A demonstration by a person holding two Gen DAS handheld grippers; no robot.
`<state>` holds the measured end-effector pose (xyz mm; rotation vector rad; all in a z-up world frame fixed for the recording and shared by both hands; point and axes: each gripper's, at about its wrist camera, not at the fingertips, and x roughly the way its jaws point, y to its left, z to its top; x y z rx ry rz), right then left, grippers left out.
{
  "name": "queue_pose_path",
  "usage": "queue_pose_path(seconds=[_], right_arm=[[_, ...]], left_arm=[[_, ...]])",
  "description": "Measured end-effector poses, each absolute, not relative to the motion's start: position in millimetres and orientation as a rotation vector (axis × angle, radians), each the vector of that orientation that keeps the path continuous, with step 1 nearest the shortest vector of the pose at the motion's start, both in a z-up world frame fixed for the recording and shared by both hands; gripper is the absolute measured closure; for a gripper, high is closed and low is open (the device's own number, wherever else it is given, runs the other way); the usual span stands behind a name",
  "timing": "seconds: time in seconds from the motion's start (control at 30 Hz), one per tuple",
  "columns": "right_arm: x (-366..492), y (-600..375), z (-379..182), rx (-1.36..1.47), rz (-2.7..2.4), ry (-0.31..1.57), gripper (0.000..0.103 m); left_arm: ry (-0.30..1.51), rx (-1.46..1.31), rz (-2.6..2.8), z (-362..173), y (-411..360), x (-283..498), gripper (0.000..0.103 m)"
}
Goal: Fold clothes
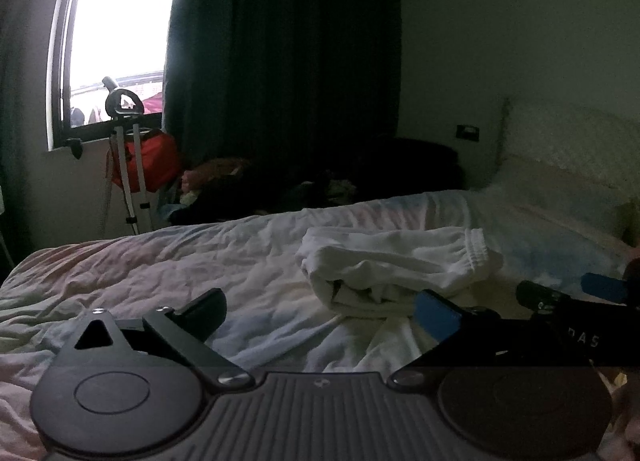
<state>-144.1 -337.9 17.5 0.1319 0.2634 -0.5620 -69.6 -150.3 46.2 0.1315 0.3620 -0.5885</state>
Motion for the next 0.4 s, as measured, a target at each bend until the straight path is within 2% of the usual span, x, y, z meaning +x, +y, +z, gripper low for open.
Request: queue_pose_path(seconds=[0.4], right_arm=[[-145.3, -334.7, 18.1, 0.119, -0.559, 0.265, 0.017]], left_arm=[[0.369, 0.137, -0.577, 45.7, -148.9, -71.8, 0.0]])
